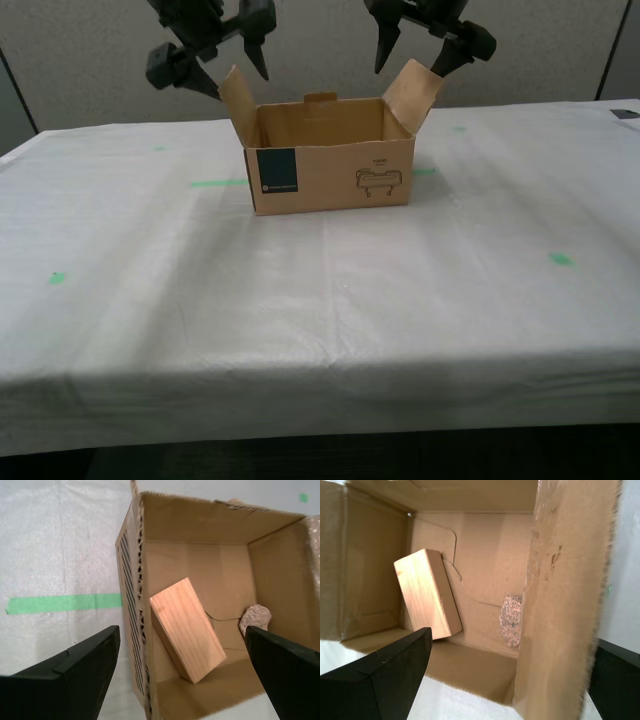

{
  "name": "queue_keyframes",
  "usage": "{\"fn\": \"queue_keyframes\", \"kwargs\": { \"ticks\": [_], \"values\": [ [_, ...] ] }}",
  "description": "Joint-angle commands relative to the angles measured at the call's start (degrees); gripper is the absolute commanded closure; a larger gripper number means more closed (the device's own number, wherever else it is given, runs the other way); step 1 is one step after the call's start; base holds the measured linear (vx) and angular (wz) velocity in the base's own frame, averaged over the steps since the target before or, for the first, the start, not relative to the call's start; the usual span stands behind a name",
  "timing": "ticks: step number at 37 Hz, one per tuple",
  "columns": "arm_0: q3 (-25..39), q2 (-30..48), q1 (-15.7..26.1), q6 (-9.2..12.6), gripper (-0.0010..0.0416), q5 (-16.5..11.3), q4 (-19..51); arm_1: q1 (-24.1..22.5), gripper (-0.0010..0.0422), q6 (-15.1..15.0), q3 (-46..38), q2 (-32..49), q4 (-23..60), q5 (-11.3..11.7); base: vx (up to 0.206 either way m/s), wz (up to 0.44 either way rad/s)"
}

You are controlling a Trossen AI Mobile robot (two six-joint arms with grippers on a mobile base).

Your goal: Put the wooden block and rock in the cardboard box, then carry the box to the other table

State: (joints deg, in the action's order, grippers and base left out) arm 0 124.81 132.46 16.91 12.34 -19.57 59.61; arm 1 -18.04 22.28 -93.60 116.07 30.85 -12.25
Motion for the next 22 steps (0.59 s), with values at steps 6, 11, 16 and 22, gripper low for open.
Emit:
{"fn": "queue_keyframes", "kwargs": {
  "ticks": [6, 11, 16, 22],
  "values": [
    [0.0, -4.11, 0.02, -1.18, 0.0027, 0.15, 2.91, -0.02, 0.0062, -1.2, -0.07, -7.26, 2.05, -0.13, 0.0, 0.0],
    [0.0, -6.93, 0.02, -1.33, 0.0017, 0.15, 4.61, -0.04, 0.0062, -2.38, -0.07, -10.64, 5.7, -0.11, 0.0, 0.0],
    [0.0, -10.34, 0.02, -1.95, 0.0014, 0.17, 5.4, -0.09, 0.0062, -5.38, -0.04, -14.05, 11.19, 0.37, 0.0, 0.0],
    [0.0, -14.12, 0.04, -2.21, 0.0016, 0.17, 5.53, -0.76, 0.0062, -9.75, -0.04, -18.88, 17.18, 7.74, 0.0, 0.0]
  ]
}}
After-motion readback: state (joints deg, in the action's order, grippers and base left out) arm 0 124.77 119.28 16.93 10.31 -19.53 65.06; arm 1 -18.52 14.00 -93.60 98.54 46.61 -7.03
